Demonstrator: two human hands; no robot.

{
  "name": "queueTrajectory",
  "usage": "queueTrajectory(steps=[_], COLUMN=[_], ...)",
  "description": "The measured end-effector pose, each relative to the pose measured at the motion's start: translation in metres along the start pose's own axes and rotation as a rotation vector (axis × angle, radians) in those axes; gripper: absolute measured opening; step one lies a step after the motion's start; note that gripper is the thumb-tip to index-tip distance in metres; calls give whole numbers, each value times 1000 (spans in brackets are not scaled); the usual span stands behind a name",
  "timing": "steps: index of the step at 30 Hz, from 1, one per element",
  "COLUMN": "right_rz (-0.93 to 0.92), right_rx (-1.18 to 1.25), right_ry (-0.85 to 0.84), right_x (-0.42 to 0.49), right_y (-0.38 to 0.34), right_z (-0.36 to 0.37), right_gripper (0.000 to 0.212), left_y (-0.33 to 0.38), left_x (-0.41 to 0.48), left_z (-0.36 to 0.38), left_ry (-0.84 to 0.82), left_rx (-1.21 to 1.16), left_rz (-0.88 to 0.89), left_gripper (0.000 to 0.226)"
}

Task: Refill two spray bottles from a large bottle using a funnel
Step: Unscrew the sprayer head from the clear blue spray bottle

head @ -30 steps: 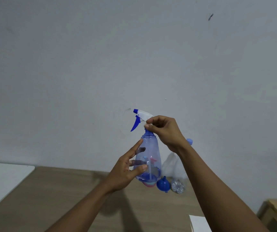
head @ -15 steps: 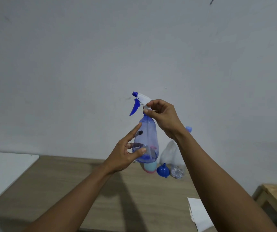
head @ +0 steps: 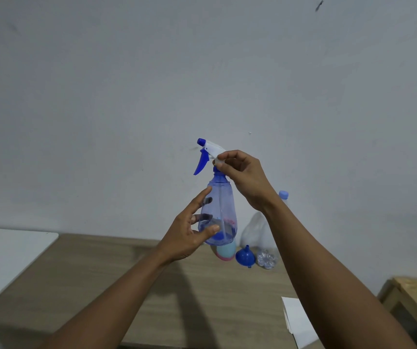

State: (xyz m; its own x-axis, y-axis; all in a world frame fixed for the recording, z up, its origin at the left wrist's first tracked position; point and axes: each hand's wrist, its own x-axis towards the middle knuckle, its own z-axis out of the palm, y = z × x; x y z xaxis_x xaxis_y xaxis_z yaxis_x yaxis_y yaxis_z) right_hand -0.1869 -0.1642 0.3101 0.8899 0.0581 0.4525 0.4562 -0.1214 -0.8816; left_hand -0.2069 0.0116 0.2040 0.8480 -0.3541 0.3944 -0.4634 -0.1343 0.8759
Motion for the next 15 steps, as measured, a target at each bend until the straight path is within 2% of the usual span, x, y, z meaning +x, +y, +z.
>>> queueTrajectory(steps=[11,15], right_rz=[27,11], right_rx=[-48,-53], right_ry=[-84,-58], right_x=[10,13], right_y=[9,15], right_z=[4,4], right_gripper=[27,23], left_y=[-16,-19], left_x=[3,8], left_z=[-1,-1], left_ry=[37,29], left_rx=[-3,-17], left_rz=[-11,-17], left_gripper=[83,82])
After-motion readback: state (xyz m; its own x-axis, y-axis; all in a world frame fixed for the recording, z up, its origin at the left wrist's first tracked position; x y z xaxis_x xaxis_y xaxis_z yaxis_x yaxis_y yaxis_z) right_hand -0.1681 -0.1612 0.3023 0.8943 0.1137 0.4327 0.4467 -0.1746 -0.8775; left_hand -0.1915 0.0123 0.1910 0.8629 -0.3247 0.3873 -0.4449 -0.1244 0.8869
